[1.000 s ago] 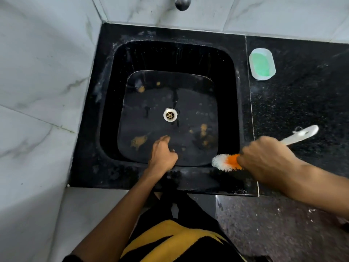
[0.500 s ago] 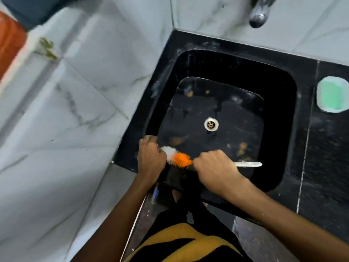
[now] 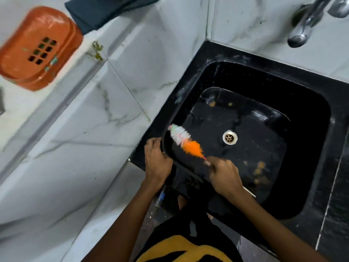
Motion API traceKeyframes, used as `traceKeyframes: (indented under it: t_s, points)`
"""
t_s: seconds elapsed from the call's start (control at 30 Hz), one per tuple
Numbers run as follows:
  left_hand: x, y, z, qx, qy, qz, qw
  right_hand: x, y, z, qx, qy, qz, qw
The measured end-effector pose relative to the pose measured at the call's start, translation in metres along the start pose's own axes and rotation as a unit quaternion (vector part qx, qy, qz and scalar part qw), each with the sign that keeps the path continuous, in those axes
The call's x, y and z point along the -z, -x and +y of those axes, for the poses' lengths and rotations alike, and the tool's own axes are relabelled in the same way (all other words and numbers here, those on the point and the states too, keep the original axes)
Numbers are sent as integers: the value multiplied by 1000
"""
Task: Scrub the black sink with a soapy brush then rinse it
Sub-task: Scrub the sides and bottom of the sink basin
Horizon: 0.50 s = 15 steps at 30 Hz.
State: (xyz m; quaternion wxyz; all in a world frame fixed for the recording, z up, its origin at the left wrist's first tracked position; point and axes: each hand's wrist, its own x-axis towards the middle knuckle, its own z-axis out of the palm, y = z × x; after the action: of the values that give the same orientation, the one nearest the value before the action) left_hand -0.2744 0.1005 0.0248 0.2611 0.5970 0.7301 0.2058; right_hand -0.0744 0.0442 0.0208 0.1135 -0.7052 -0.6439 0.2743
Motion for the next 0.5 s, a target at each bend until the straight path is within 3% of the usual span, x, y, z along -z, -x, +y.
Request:
traceKeyframes:
  t_s: [0.1, 0.23, 0.37, 0.5]
  points:
    - [-2, -1, 6, 0, -30, -13, 999, -14, -37, 2, -26, -17, 44, 999]
    - [-4, -5, 11, -10, -51, -24, 998, -30, -77, 1, -21, -13, 30, 999]
    - [-6, -8, 11, -16, -62, -31, 997, -15, -122, 15, -96, -47, 68, 992]
    - [-6, -10, 8, -10, -57, -38, 998, -21, -112, 16, -15, 2, 38, 999]
